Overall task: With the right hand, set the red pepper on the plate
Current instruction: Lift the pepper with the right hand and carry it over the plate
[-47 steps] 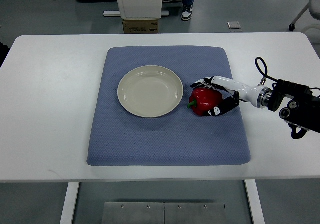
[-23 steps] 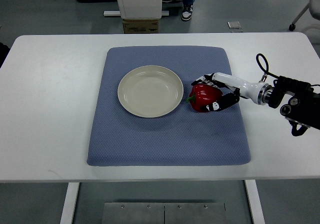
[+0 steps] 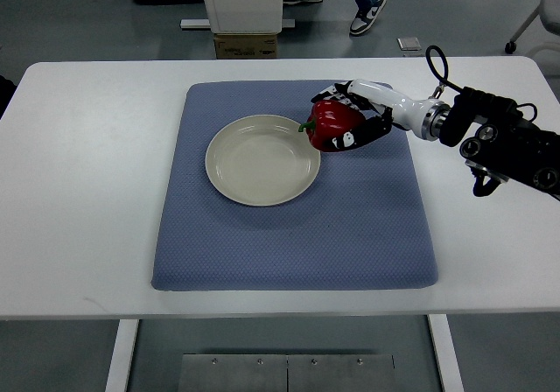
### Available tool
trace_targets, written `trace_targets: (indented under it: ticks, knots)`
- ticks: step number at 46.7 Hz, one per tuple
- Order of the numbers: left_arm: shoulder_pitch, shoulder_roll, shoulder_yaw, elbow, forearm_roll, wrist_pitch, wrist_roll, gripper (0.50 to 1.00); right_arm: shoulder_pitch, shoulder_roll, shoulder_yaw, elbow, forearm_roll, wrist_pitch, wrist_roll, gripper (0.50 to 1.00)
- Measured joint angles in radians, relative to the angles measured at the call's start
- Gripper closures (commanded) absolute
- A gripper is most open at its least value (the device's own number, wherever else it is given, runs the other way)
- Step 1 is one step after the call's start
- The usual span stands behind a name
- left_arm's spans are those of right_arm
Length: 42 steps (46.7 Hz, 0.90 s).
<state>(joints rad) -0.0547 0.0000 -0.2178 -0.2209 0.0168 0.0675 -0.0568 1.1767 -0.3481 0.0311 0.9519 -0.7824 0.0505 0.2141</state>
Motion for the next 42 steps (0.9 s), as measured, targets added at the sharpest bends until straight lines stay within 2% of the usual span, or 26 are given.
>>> trace_targets:
  ticks: [10, 21, 42]
  knots:
    - [0.000, 0.000, 0.000, 0.000, 0.000, 0.000, 0.000, 0.500, 0.020, 0.090, 0.000, -0.004, 0.000, 0.000, -0.012, 1.000]
    - [0.000, 0.000, 0.000, 0.000, 0.000, 0.000, 0.000, 0.500, 0.020, 0.196, -0.002, -0.056, -0.002, 0.000, -0.038, 1.000]
    - [0.001, 0.000, 0.000, 0.000, 0.000, 0.000, 0.000, 0.500, 0.014, 0.325, -0.002, -0.142, -0.001, -0.001, -0.057, 1.000]
